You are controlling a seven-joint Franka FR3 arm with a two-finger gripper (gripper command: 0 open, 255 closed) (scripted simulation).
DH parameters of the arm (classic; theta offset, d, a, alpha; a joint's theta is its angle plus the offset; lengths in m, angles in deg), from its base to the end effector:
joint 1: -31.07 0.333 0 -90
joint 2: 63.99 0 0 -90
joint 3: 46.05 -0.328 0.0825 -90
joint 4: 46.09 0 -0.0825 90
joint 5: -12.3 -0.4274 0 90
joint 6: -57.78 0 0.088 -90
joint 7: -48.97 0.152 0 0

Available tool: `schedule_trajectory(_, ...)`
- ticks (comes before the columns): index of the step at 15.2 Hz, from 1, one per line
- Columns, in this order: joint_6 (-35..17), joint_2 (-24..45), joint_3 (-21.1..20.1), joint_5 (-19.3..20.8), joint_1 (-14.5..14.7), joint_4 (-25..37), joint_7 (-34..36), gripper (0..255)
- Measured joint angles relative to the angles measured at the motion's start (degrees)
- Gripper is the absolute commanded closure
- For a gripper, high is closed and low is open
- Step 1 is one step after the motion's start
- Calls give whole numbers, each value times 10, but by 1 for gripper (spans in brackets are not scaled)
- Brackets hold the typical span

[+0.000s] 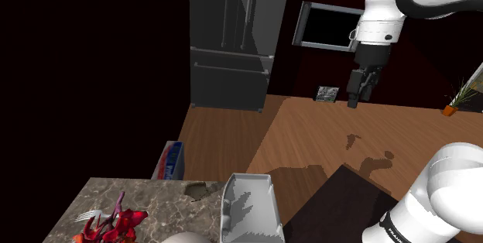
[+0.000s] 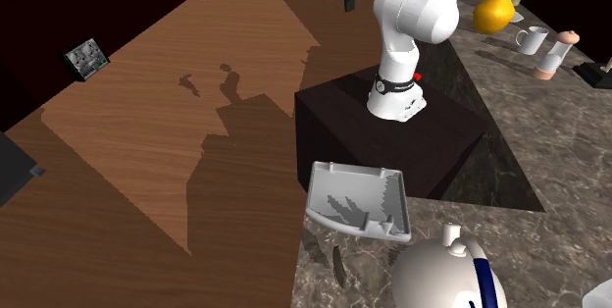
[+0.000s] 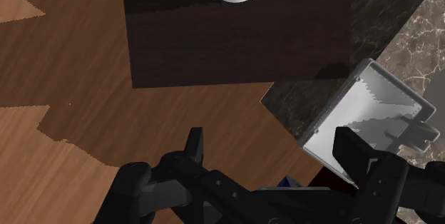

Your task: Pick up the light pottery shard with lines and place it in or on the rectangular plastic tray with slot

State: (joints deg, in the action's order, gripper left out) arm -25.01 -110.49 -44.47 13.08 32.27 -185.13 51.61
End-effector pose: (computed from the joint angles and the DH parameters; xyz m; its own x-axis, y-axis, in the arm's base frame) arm 0.3105 -0.0053 0.5173 0.9846 -0.0424 -0.1696 -0.0428 -0.9991 0.0014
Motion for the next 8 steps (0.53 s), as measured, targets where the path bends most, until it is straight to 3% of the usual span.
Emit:
schedule_trajectory(2,-9,6,-2,-1,3,-2,-3,0)
schedule_trajectory(8,-119,86,-22,-10,39,-21,-33,0)
